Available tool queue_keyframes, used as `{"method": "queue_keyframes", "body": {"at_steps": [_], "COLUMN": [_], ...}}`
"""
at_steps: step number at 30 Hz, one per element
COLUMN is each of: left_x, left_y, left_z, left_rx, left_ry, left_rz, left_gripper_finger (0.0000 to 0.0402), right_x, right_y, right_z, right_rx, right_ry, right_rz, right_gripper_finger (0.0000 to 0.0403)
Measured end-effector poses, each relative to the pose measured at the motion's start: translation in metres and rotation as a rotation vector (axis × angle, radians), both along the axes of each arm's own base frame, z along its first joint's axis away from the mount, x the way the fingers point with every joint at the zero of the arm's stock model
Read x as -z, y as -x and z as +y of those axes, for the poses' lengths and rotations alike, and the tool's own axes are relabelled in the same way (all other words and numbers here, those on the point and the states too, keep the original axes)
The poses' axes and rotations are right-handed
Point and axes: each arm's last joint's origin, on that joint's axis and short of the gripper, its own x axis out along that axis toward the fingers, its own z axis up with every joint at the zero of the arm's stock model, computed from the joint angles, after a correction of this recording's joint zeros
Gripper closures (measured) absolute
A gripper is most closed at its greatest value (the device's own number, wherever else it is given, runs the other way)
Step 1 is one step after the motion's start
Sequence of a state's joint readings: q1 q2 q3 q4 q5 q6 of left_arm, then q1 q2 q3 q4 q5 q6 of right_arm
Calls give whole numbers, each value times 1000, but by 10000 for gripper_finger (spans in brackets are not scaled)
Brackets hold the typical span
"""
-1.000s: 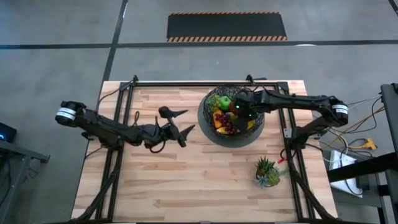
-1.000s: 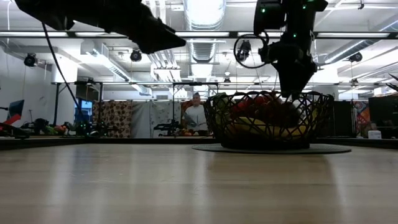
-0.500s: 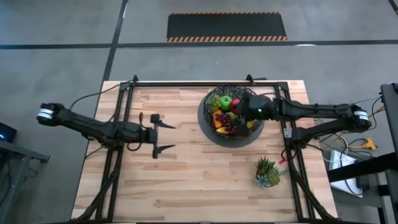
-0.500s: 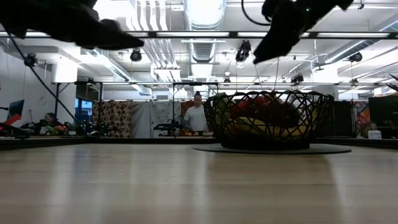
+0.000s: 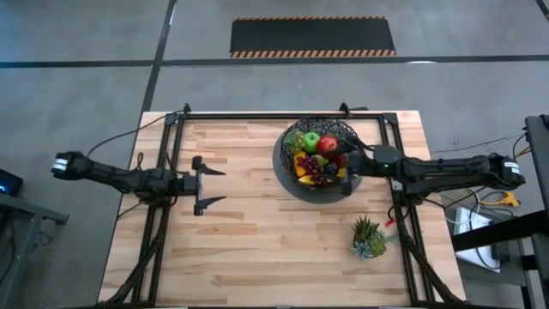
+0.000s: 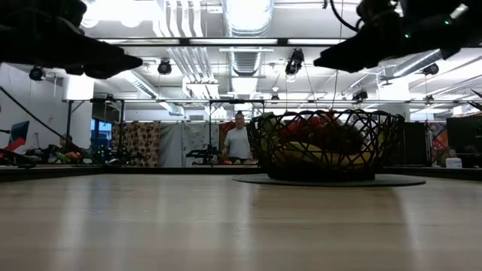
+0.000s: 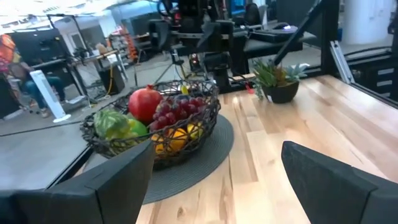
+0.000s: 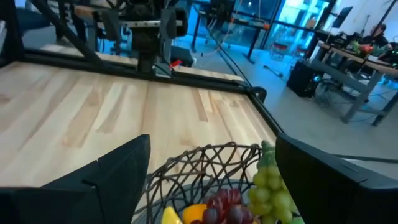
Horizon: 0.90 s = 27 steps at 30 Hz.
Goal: Build produce basket
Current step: Return to Home Position
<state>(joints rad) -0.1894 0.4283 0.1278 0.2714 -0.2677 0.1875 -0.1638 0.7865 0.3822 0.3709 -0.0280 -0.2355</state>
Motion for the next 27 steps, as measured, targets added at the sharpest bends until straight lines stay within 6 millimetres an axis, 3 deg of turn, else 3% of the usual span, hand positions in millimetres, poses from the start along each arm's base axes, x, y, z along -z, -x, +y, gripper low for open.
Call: {"method": "queue_keyframes", "body": {"at_steps": [9,27], "left_x": [17,19], "left_y": [17,27], "left_z": [4,7], "left_rx": [-35,-51], "left_ry": [25,53], "left_rz": [-91,-134], "left_gripper_finger": [68,68], "right_x": [16,20], "right_y": [29,71], "right_z": [5,12], "right_rx": [5,1], "right_ry": [-39,12], "right_rz": [-73,-286], "right_gripper_finger": [76,76]}}
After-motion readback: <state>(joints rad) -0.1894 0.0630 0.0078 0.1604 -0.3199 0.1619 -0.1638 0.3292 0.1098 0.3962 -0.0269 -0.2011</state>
